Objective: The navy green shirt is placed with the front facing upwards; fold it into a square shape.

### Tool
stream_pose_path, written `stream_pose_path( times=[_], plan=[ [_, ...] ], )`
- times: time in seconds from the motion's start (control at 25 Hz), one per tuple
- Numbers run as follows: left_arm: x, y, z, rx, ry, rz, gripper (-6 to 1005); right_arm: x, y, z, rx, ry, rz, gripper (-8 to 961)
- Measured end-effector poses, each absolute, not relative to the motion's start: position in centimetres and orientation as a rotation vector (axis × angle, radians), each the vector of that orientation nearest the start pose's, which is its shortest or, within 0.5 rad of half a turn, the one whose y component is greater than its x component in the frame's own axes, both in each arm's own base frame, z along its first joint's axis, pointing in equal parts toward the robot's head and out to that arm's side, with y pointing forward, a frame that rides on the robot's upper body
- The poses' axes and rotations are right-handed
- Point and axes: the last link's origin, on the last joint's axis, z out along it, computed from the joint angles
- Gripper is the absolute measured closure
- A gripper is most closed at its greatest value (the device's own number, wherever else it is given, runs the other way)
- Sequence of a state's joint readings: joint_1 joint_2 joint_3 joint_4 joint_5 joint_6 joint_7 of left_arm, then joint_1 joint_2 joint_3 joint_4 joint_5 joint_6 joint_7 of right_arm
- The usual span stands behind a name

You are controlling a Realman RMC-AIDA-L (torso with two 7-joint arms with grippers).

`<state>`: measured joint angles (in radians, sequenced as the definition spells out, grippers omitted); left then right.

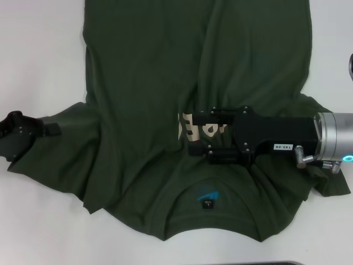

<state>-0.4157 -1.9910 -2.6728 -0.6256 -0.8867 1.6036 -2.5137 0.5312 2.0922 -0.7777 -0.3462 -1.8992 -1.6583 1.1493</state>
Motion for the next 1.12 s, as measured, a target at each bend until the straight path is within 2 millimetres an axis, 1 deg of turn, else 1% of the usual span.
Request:
stream_pose_path(
  times=[0.04,0.24,0.28,0.32,0.44,0.56,0.64,1.0,1.12],
  plan=[
    [-34.6,28.3,3.9,1.977,2.459,0.737,928,25.1,27.9,-5.5,-2.872,0.613,0.998,218],
    [-34.9,28.2,4.4,1.967,2.466,0.777,978,25.1,27.9,-5.5,-2.871,0.615,0.998,219],
    [-35.1,28.2,5.1,1.958,2.478,0.821,978,25.1,27.9,-5.5,-2.871,0.617,0.998,219],
    [-35.1,28.2,5.1,1.958,2.478,0.821,978,25.1,27.9,-5.5,-2.871,0.619,0.998,219],
    [-35.6,28.2,7.0,1.958,2.507,0.919,977,25.2,27.9,-5.5,-2.869,0.63,0.999,219],
    [-36.0,28.2,8.6,1.956,2.528,0.973,976,25.2,27.8,-5.5,-2.868,0.636,0.999,219],
    [-36.1,28.2,9.2,1.954,2.538,0.986,975,25.2,27.8,-5.5,-2.868,0.636,0.999,219],
    [-36.1,28.7,10.1,1.944,2.551,1.011,974,25.1,27.9,-5.5,-2.872,0.631,1.0,220],
    [-35.7,28.6,10.0,1.941,2.528,0.989,973,25.1,27.9,-5.5,-2.873,0.63,1.0,219]
  ],
)
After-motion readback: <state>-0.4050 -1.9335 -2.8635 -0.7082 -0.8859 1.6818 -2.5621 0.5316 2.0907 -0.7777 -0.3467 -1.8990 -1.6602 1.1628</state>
